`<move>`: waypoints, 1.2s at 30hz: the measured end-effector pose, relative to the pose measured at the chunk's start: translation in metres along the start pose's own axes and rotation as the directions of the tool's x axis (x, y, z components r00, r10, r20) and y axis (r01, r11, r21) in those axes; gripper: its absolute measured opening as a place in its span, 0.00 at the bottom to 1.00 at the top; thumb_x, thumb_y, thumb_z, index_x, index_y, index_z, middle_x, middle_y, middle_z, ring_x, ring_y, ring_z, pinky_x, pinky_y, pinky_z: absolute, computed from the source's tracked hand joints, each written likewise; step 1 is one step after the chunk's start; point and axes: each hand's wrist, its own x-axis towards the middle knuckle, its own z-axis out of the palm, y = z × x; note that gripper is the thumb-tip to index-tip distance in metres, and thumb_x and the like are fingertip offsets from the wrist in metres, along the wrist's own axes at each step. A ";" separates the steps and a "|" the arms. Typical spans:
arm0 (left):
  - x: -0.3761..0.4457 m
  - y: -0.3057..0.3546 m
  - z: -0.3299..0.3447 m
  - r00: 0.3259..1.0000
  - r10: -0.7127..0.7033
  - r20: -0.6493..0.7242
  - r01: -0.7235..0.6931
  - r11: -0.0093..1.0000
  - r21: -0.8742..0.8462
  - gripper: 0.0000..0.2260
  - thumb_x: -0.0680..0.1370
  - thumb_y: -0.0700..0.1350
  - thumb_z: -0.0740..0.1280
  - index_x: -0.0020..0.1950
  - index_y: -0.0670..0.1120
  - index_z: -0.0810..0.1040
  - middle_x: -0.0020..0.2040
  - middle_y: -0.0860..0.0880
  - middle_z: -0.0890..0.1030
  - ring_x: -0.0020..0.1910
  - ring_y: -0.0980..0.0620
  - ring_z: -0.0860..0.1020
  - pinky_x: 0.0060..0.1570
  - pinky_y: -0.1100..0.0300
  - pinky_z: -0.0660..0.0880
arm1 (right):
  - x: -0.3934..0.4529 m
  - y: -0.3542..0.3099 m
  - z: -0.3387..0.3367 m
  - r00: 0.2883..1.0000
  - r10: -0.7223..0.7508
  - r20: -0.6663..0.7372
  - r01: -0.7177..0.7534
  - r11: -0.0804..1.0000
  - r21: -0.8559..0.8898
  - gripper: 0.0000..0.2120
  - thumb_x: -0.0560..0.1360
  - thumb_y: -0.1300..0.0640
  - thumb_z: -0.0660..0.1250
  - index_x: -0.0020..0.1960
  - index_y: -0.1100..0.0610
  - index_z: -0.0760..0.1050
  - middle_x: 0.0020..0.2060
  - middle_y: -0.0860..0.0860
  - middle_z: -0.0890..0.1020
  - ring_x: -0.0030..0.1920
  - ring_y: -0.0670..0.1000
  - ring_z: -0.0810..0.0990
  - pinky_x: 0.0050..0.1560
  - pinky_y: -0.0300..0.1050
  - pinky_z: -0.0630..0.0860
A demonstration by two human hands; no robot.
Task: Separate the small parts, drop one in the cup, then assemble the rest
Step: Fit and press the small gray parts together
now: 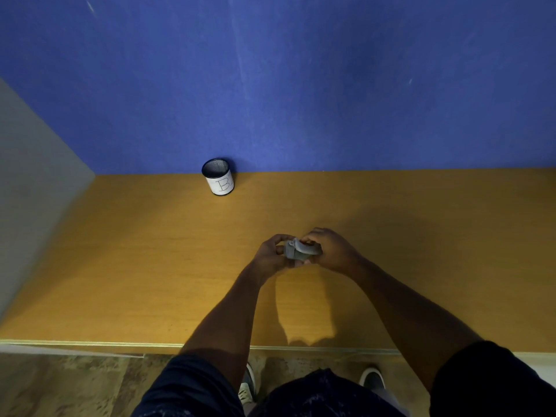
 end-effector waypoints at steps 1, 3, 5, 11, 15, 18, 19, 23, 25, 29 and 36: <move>0.000 0.000 0.000 1.000 -0.004 0.004 0.004 1.000 0.005 0.30 0.67 0.29 0.78 0.67 0.42 0.76 0.61 0.35 0.83 0.63 0.36 0.81 0.62 0.36 0.77 | 0.000 0.000 -0.001 1.000 -0.004 0.003 0.004 1.000 -0.015 0.26 0.64 0.57 0.81 0.60 0.56 0.80 0.55 0.50 0.81 0.55 0.50 0.78 0.54 0.47 0.77; 0.000 0.001 -0.001 1.000 -0.008 0.012 0.008 1.000 -0.005 0.30 0.68 0.29 0.78 0.67 0.43 0.76 0.62 0.35 0.82 0.63 0.36 0.80 0.63 0.36 0.77 | 0.002 -0.001 -0.002 1.000 -0.008 -0.008 0.008 0.999 -0.041 0.25 0.64 0.57 0.80 0.60 0.55 0.79 0.56 0.50 0.81 0.57 0.51 0.77 0.54 0.47 0.76; 0.001 0.003 -0.002 1.000 -0.017 0.012 0.017 0.999 -0.040 0.30 0.68 0.28 0.77 0.68 0.43 0.76 0.63 0.34 0.81 0.65 0.35 0.80 0.65 0.35 0.76 | 0.003 -0.001 -0.001 1.000 -0.004 -0.030 0.002 0.998 -0.064 0.25 0.65 0.56 0.80 0.60 0.54 0.78 0.57 0.50 0.80 0.58 0.52 0.75 0.51 0.44 0.72; 0.003 0.006 -0.005 0.998 -0.030 0.046 0.033 0.998 -0.059 0.30 0.69 0.26 0.76 0.69 0.41 0.74 0.58 0.35 0.82 0.57 0.38 0.81 0.65 0.36 0.74 | 0.002 -0.001 -0.003 0.998 0.041 -0.040 -0.042 0.999 -0.026 0.25 0.67 0.55 0.79 0.62 0.54 0.77 0.58 0.51 0.80 0.59 0.51 0.76 0.54 0.45 0.74; 0.003 0.008 -0.007 0.999 -0.027 0.037 0.029 0.999 -0.045 0.31 0.70 0.25 0.74 0.70 0.41 0.73 0.52 0.38 0.83 0.53 0.42 0.81 0.62 0.40 0.78 | 0.005 -0.002 -0.009 0.996 0.075 -0.045 -0.072 0.995 0.065 0.24 0.67 0.56 0.79 0.62 0.57 0.78 0.58 0.52 0.83 0.58 0.52 0.81 0.56 0.49 0.78; 0.003 0.006 -0.007 0.999 -0.022 0.042 0.024 0.998 -0.055 0.31 0.69 0.25 0.74 0.70 0.41 0.73 0.50 0.41 0.83 0.52 0.44 0.81 0.55 0.46 0.81 | 0.007 -0.003 -0.012 0.995 0.088 -0.057 -0.085 0.995 0.051 0.25 0.67 0.55 0.80 0.62 0.56 0.78 0.58 0.52 0.83 0.58 0.51 0.81 0.57 0.49 0.79; 0.003 0.006 -0.006 0.999 -0.015 0.044 0.017 0.999 -0.049 0.31 0.69 0.25 0.75 0.70 0.41 0.74 0.49 0.41 0.83 0.51 0.44 0.82 0.52 0.49 0.82 | 0.008 -0.003 -0.013 0.996 0.079 -0.050 -0.077 0.996 0.038 0.25 0.67 0.55 0.80 0.62 0.56 0.78 0.58 0.51 0.83 0.58 0.50 0.81 0.56 0.49 0.79; 0.002 0.005 -0.003 0.998 0.032 0.055 -0.028 0.997 -0.065 0.29 0.70 0.27 0.75 0.69 0.43 0.75 0.52 0.39 0.84 0.52 0.44 0.82 0.57 0.47 0.79 | 0.009 -0.008 -0.011 0.999 0.046 -0.021 -0.046 0.999 -0.020 0.26 0.66 0.55 0.80 0.62 0.53 0.78 0.58 0.50 0.82 0.58 0.49 0.80 0.55 0.50 0.80; 0.002 0.004 -0.002 0.997 0.050 0.059 -0.045 0.995 -0.084 0.29 0.70 0.27 0.75 0.68 0.43 0.75 0.53 0.38 0.83 0.52 0.43 0.81 0.56 0.46 0.79 | 0.009 -0.008 -0.011 0.999 0.043 -0.015 -0.044 0.998 -0.037 0.27 0.66 0.54 0.80 0.63 0.52 0.78 0.59 0.49 0.82 0.58 0.49 0.80 0.55 0.51 0.80; 0.004 0.004 -0.004 0.996 0.064 0.062 -0.058 0.993 -0.102 0.27 0.70 0.26 0.74 0.65 0.44 0.76 0.55 0.36 0.82 0.52 0.42 0.81 0.46 0.53 0.82 | 0.010 -0.007 -0.015 0.999 0.041 -0.003 -0.041 0.997 -0.062 0.27 0.66 0.52 0.80 0.64 0.51 0.78 0.59 0.48 0.82 0.58 0.48 0.79 0.55 0.49 0.80; 0.011 0.003 -0.007 0.997 0.041 0.062 -0.033 0.992 -0.118 0.25 0.70 0.27 0.74 0.64 0.44 0.76 0.55 0.37 0.82 0.56 0.41 0.80 0.64 0.38 0.76 | 0.014 -0.006 -0.016 1.000 0.023 0.018 -0.022 0.998 -0.059 0.27 0.65 0.53 0.81 0.62 0.50 0.80 0.56 0.47 0.84 0.55 0.48 0.82 0.53 0.50 0.81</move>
